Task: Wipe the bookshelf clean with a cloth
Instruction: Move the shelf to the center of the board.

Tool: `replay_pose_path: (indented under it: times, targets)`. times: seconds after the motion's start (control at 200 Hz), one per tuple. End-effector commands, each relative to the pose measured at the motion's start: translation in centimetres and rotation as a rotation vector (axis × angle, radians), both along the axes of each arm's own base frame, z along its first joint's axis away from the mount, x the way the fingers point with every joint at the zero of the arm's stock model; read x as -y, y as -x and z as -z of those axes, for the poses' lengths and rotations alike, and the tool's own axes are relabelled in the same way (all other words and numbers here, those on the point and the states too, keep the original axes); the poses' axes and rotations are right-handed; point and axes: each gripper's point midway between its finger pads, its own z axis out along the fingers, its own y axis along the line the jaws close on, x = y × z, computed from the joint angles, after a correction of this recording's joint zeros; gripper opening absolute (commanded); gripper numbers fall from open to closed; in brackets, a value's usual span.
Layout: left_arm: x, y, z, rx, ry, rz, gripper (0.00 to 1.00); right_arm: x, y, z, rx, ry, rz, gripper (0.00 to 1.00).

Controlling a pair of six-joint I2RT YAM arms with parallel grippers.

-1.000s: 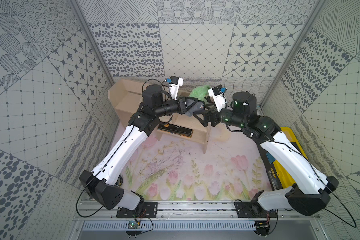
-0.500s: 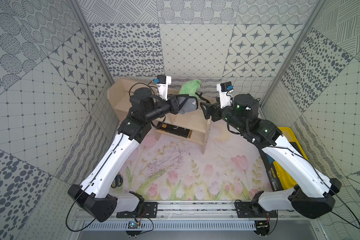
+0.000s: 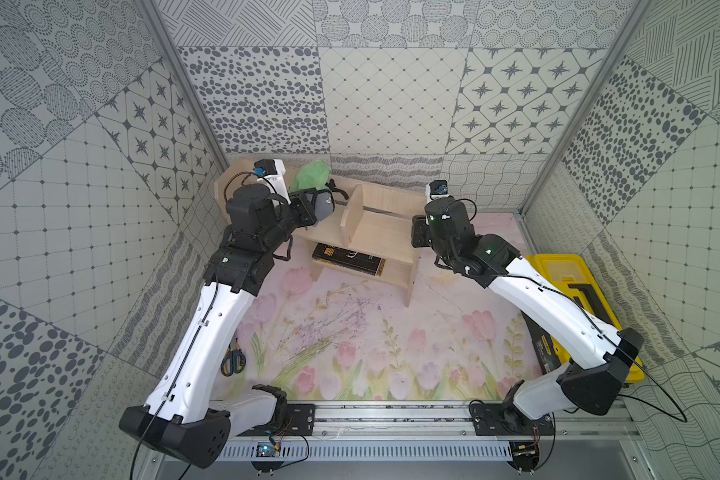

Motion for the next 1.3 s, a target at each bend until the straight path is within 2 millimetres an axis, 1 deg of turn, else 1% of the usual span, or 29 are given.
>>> replay_pose_path:
  times: [0.0,0.04,0.105,0.2,0.27,0.425,0.48,0.565,0.625,0.675,0.72,0.78,0.9,0.94,0.98,1.06,1.11,1.15,1.196,1.296]
  targets:
    - [-1.4,-0.3,1.0,-0.004,-0.049,-0.050,0.00,0.7,0.4,0.9,-0.039,0.054,-0.026,0.13]
    - [-1.0,-0.4,1.1,-0.002,-0.045,-0.031,0.00,1.7,0.0,0.6,-0.036,0.053,0.008,0.07]
    - [-0.6,-0.5,1.3,-0.003,-0.033,-0.011,0.00,3.5,-0.7,-0.2,-0.023,0.049,0.052,0.00]
    - [0.1,-0.6,1.4,0.001,-0.012,0.027,0.00,6.4,-1.9,-1.5,0.002,0.051,0.120,0.00]
    - [0.7,-0.5,1.3,0.009,0.000,0.057,0.00,8.5,-2.4,-2.3,0.019,0.050,0.172,0.00]
    - [1.3,-1.2,1.7,0.008,0.008,0.086,0.00,13.4,-3.4,-2.8,0.041,0.046,0.307,0.00]
    - [1.9,-1.6,1.5,0.012,0.026,0.116,0.00,14.9,-4.0,-3.0,0.056,0.043,0.345,0.00]
    - [3.0,-1.9,0.5,0.034,0.072,0.172,0.00,17.0,-5.0,-3.4,0.065,0.046,0.387,0.00]
    - [3.5,-1.9,-0.2,0.049,0.095,0.202,0.00,18.3,-5.2,-3.8,0.070,0.049,0.409,0.00]
    - [3.8,-1.8,-0.5,0.054,0.098,0.220,0.00,19.3,-4.9,-4.1,0.075,0.062,0.430,0.00]
    - [3.7,-1.9,-0.6,0.058,0.089,0.216,0.00,20.2,-4.6,-4.2,0.079,0.073,0.452,0.00]
    - [3.1,-2.2,-0.5,0.051,0.067,0.178,0.00,21.3,-4.3,-3.9,0.073,0.076,0.475,0.00]
    - [1.0,-3.6,1.1,-0.013,0.023,0.044,0.00,23.1,-4.0,-3.2,0.056,0.095,0.519,0.00]
    - [0.7,-4.0,1.6,-0.028,0.014,0.025,0.00,23.6,-4.2,-2.8,0.050,0.086,0.518,0.00]
    - [0.5,-4.4,2.1,-0.033,0.003,0.013,0.00,23.5,-4.6,-2.5,0.055,0.058,0.485,0.00]
    - [-0.4,-5.7,3.2,-0.068,-0.022,-0.043,0.00,22.2,-5.6,-2.3,0.082,-0.040,0.355,0.00]
    - [-1.1,-6.5,3.4,-0.072,-0.029,-0.081,0.00,21.0,-6.2,-2.4,0.095,-0.080,0.275,0.00]
    - [-1.2,-7.1,3.1,-0.062,-0.020,-0.087,0.00,20.3,-6.5,-2.5,0.106,-0.094,0.236,0.00]
    - [-0.6,-8.0,2.5,-0.048,-0.002,-0.061,0.00,19.8,-6.7,-2.6,0.103,-0.103,0.211,0.00]
    - [2.5,-9.5,0.6,0.001,0.077,0.091,0.00,19.0,-7.0,-2.3,0.097,-0.112,0.164,0.00]
